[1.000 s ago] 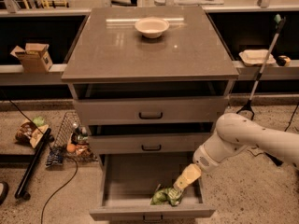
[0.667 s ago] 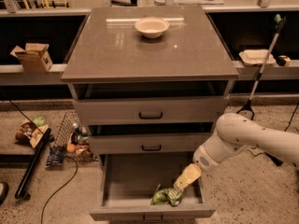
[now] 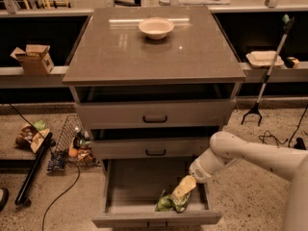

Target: Pick green jalapeno chip bag from bottom drawer and place on counter

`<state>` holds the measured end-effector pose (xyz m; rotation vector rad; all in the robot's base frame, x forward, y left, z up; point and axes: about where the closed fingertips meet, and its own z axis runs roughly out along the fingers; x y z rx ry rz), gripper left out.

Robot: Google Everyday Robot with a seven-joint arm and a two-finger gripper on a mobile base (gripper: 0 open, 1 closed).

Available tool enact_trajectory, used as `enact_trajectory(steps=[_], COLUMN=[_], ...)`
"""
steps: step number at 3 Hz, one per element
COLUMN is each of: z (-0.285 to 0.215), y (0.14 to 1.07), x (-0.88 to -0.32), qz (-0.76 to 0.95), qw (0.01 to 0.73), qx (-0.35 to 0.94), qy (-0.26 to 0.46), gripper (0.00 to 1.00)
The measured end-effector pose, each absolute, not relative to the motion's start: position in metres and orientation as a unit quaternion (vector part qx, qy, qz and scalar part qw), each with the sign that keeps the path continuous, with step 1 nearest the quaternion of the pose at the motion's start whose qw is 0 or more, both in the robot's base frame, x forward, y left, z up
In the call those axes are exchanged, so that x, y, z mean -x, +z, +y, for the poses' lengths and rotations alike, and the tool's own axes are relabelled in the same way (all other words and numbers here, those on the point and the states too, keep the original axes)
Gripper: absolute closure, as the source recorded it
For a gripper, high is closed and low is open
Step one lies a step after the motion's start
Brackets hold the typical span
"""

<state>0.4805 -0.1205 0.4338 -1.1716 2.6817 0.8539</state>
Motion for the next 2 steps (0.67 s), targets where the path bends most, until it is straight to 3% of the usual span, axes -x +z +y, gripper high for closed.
enact_trajectory(steps=[2], z=[-0.097], y=[0.294], x=[-0.501], qz=[0.873], qw=[0.061], qx=[0.357], qy=[0.326], gripper=[0.00])
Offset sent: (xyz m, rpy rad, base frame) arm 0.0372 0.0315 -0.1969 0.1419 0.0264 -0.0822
